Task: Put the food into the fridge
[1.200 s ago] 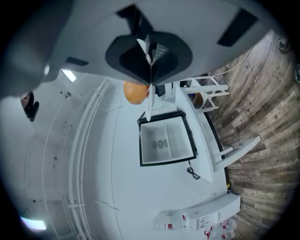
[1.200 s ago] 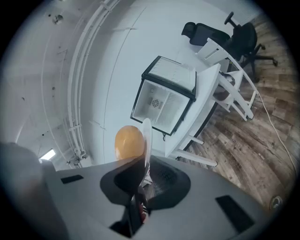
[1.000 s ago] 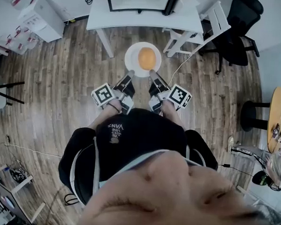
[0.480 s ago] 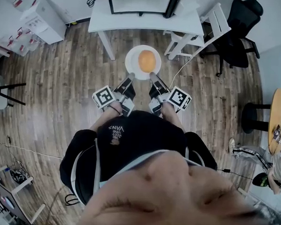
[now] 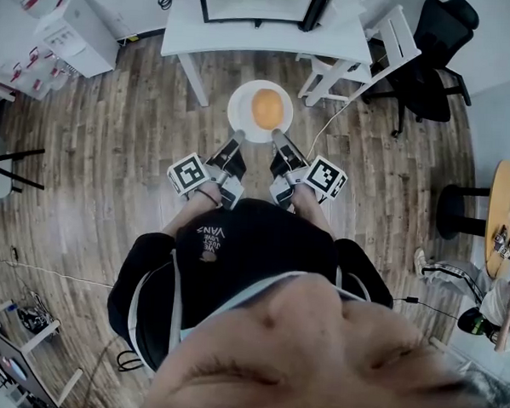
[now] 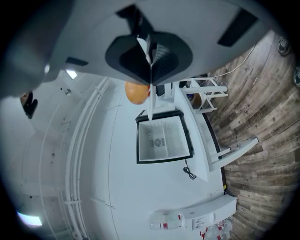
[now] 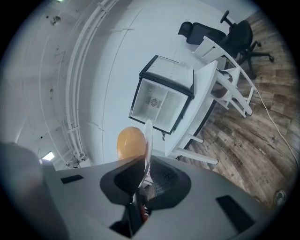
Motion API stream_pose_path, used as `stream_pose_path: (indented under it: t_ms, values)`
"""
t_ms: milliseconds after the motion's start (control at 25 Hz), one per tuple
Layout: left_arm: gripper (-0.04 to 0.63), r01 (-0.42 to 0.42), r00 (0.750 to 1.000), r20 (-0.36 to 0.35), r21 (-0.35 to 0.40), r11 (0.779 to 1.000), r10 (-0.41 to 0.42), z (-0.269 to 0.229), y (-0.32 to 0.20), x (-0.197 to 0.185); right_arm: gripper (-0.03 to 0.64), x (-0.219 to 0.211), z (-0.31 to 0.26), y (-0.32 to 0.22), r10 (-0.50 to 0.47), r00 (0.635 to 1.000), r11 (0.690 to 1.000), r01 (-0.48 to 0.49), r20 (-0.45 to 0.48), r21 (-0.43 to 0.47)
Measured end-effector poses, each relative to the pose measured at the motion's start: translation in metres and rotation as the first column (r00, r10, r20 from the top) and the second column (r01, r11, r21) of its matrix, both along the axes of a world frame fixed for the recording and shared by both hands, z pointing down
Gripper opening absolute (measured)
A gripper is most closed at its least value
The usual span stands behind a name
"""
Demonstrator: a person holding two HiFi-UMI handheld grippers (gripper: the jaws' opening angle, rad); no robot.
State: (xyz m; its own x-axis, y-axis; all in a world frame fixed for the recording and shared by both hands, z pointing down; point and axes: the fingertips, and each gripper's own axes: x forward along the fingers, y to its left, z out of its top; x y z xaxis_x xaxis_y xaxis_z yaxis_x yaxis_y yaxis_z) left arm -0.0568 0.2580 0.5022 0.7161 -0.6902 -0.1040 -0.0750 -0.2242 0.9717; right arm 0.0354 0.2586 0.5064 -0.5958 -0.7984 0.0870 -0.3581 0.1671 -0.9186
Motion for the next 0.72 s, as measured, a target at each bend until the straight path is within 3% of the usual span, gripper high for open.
stream_pose_path:
  t_ms: [720]
  values:
    - [0.023,-0.055,0.998,-0.007,0.004,0.998,0.055,-0.002,-0.032,-0.037,0.041,-0.039,-0.005,-0.029,0.047,0.999,0.999,-0.047,0.014,0.020]
